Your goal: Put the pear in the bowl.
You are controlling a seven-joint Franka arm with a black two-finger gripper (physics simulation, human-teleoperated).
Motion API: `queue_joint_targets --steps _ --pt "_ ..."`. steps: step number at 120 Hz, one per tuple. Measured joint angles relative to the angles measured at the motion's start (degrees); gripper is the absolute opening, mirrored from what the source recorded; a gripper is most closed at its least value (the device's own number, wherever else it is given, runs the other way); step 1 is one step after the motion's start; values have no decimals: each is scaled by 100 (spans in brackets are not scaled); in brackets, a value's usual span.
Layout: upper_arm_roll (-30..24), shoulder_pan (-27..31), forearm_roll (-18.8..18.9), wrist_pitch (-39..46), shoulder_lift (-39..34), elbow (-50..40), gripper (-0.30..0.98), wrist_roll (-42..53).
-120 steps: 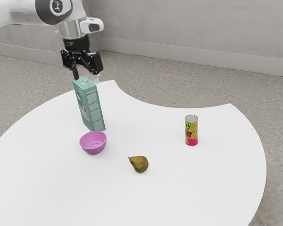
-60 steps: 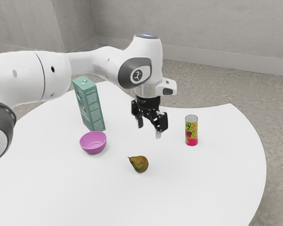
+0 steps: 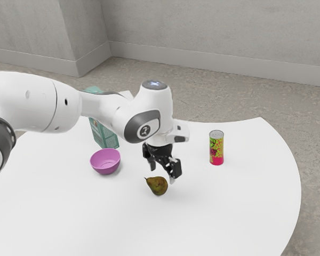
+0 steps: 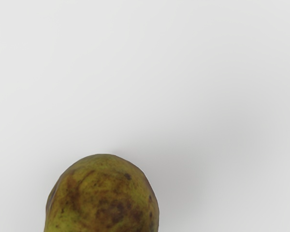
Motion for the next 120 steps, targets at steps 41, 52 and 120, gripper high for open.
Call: queue_joint_targets --steps 41,52,120 --pt "8 156 7 592 -46 -416 65 43" --pt "15 159 8 572 -26 -445 65 54" --pt "43 195 -82 621 368 -299 51 84"
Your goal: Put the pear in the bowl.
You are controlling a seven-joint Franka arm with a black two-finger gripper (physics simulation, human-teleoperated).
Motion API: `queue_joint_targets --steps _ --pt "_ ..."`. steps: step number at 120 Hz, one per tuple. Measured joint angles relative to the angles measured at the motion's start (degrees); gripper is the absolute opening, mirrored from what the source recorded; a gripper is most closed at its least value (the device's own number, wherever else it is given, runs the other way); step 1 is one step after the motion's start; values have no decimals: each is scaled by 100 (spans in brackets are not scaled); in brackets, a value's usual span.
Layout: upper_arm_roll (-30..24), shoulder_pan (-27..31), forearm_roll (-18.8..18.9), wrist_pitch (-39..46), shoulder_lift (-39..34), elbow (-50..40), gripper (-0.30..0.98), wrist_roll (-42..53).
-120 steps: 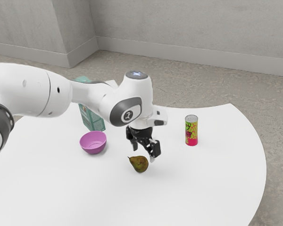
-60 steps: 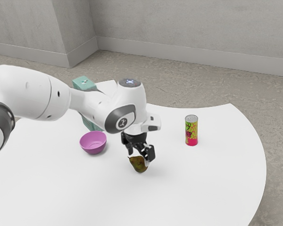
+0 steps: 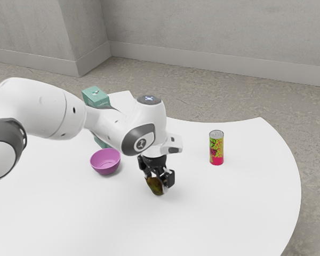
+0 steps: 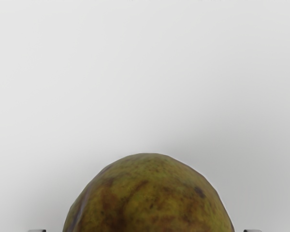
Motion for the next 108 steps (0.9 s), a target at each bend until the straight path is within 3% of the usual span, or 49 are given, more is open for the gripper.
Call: queue_joint_targets --steps 73,108 --pt "1 11 -108 -17 -112 -39 36 -21" --pt "18 1179 -107 -48 -1027 -752 33 -92"
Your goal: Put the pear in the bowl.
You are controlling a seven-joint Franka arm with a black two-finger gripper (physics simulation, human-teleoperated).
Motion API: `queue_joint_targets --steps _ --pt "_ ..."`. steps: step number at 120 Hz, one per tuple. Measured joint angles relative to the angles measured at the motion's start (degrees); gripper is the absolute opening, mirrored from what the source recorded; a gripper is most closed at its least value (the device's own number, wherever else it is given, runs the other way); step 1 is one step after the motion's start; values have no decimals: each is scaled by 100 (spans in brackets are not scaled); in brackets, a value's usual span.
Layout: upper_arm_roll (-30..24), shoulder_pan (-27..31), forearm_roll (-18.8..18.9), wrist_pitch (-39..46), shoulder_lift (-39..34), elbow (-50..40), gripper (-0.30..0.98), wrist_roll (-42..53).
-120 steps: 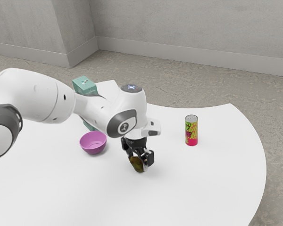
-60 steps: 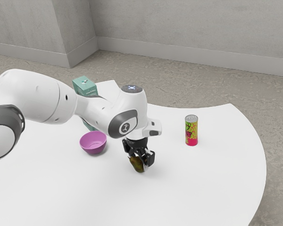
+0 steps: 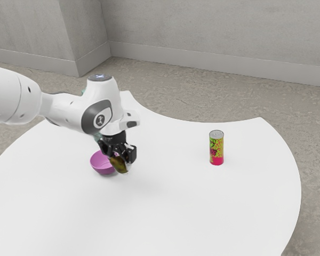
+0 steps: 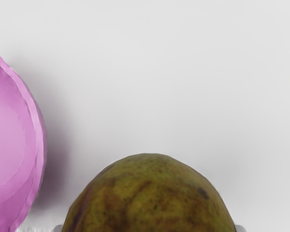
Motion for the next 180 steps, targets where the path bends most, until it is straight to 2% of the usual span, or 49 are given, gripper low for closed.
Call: queue_joint_targets --steps 23,62,102,118,148,180 --pt "10 726 7 16 -64 108 32 -43" --pt "10 886 14 53 280 310 31 -98" --pt "10 886 -44 44 288 406 57 -48" --pt "4 861 -45 -23 -161 367 61 -21" --pt "-54 626 -232 -1016 -1312 491 65 9" --pt "-123 474 -263 -2956 -1440 2380 66 124"
